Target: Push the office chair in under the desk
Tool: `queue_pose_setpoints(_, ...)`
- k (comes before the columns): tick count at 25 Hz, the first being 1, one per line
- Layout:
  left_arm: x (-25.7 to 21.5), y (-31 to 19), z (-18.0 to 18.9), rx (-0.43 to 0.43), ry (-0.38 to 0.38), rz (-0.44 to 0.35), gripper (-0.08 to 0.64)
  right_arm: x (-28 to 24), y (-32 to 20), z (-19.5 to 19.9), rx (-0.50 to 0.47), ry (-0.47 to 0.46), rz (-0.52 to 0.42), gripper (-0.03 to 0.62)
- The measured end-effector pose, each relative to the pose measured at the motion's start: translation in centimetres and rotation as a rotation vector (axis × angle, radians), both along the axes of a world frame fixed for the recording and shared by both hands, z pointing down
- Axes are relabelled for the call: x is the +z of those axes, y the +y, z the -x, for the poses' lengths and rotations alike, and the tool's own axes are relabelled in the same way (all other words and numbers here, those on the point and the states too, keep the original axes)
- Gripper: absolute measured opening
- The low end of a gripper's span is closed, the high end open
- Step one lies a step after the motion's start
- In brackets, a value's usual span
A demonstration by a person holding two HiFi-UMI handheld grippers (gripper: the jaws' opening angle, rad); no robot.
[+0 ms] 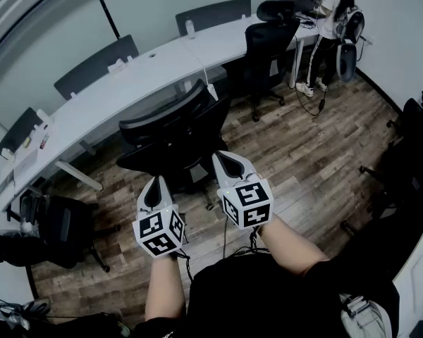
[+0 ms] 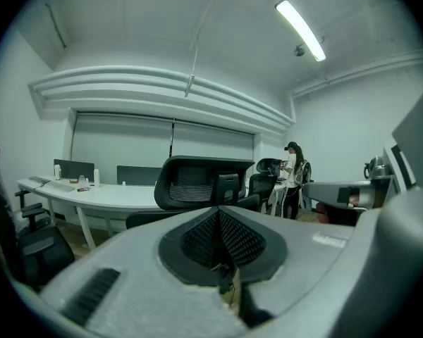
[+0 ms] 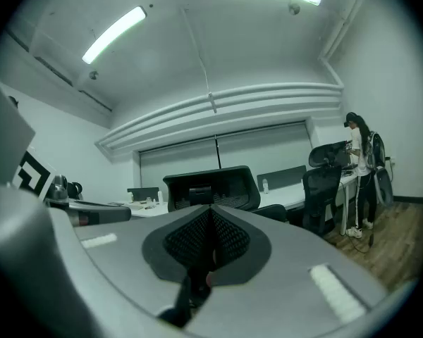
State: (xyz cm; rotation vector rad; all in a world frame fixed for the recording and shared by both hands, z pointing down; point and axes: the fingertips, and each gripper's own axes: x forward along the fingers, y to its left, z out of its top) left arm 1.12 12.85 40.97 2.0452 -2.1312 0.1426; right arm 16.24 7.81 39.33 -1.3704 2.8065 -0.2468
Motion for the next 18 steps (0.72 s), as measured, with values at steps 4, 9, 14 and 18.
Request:
queue_pose_setpoints(4,0.3,-0.1,0.2,-0.008,0.007,0.012,0.009,0.1,-0.1,0.3,-0.023,0.005,0.012,0.006)
queue_pose_setpoints(9,1.0,0.1,0.4,-0.014,0.0,0.032,0.009,0.5,-0.1,0.4,-0.035,0.028,-0.003,0.009)
queue_pose_setpoints(14,1.9,0.0,1.0,-0.029,-0.008,0.062,0.009,0.8,-0.6,0.2,-0.034,0.034,-0.006,0.009)
queue_pose_setpoints(18,2.3,-0.3,1.5,-0.029,-0.016,0.074,0.009,1.4,-1.3,0.3,-0.036,0.036,0.01,0.011)
